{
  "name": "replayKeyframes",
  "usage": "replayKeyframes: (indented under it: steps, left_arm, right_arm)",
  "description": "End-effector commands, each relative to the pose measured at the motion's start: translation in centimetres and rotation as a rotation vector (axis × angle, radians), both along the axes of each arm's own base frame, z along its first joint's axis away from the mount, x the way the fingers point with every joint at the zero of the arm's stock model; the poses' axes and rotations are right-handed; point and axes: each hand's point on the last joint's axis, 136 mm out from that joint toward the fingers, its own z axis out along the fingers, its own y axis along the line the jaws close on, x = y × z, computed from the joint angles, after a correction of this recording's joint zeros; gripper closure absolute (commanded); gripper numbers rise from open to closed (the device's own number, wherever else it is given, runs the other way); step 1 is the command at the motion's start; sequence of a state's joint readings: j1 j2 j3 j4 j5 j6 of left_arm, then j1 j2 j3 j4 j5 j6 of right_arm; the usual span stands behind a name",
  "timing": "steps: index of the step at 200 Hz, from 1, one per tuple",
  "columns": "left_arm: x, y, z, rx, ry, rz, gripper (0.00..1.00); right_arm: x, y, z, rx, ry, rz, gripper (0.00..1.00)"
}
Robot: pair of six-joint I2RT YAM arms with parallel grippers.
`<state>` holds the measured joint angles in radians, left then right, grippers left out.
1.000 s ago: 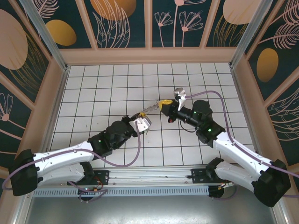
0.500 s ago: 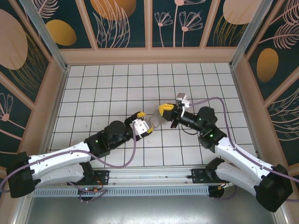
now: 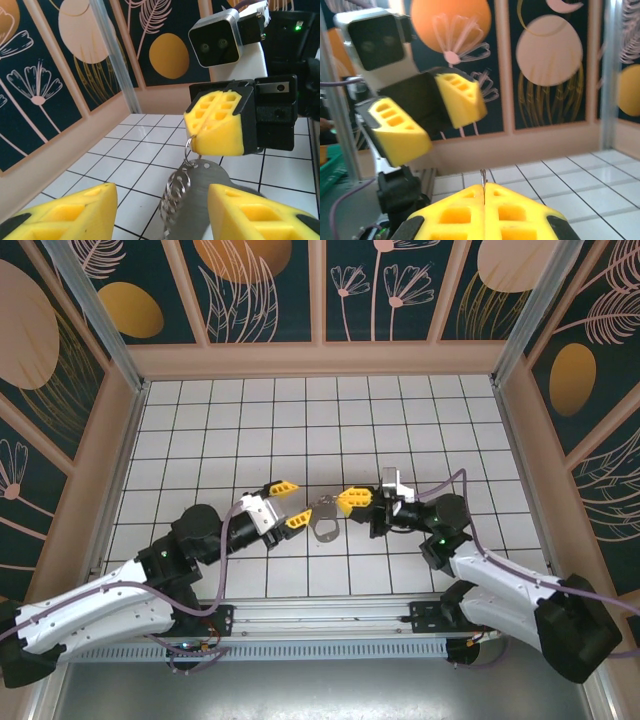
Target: Put the keys on the keyring
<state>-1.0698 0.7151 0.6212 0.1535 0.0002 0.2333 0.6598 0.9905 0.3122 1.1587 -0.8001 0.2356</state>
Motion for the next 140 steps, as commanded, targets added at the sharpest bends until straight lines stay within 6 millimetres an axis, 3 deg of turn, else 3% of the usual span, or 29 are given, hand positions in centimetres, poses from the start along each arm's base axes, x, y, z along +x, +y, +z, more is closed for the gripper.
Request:
replayKeyframes:
  steps: [1, 48, 140]
  left_arm:
    - [-0.7, -1.2, 1.2, -0.012, -0.014, -0.066, 0.54]
    - [-1.0, -2.6, 1.2, -0.019, -0.015, -0.118, 0.61]
    - [-1.6, -4.4, 1.7, -0.028, -0.031, -0.199, 0.62]
  right_arm:
    - [-3.4, -1.1, 3.3, 0.133, -0.158, 0.126, 1.0]
    - [-3.5, -0.6, 2.9, 0.14, -0.141, 0.159, 1.0]
    - [-2.6, 0.0, 1.9, 0.104, -0.109, 0.128, 1.0]
